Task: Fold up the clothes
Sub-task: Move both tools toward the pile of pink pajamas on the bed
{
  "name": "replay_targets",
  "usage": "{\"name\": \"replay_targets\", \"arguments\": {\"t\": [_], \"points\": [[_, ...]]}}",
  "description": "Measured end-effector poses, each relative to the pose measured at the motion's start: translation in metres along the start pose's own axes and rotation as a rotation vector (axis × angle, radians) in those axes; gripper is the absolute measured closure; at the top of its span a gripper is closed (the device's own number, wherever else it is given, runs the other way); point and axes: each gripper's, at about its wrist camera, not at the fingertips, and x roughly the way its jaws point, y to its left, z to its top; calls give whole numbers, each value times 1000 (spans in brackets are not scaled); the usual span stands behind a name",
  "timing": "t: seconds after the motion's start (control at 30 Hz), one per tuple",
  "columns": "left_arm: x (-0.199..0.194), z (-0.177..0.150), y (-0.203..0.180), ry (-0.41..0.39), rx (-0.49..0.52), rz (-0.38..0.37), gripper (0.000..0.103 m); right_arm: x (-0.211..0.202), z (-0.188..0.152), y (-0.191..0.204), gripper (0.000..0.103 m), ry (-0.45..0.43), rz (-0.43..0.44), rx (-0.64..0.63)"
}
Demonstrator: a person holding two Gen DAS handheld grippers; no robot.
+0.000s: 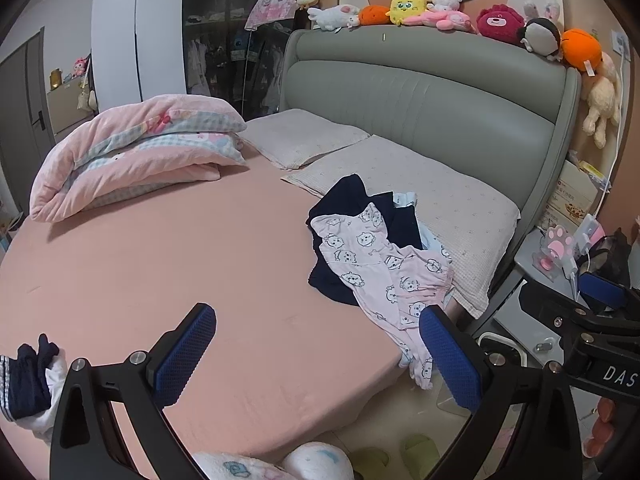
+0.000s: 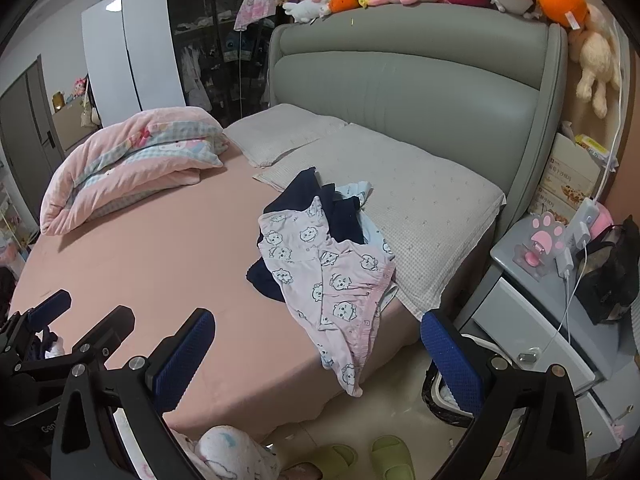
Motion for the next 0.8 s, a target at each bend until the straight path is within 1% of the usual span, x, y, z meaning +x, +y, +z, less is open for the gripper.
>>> {"name": "replay_targets", "arguments": {"t": [0.13, 0.27, 0.37, 0.5, 0.63, 0.8], "points": [[-3, 1, -1, 0, 4, 5, 0, -3, -1, -1, 0, -4, -3, -1], [-3, 0, -11, 1, 6, 0, 0, -7, -3, -2, 0, -8, -6, -1], [-6, -1, -8, 1, 1, -15, 0, -11, -5, -1, 0, -14, -9, -2], [-7, -2, -15, -2, 14, -27, 0, -18, -7, -2, 0, -21, -23, 6], [-1, 2, -16, 6, 26, -61, 0, -17, -7, -9, 0, -17, -44, 27], [23, 7, -20, 48, 24, -91, 0, -1, -7, -16, 0, 8, -80, 39]]}}
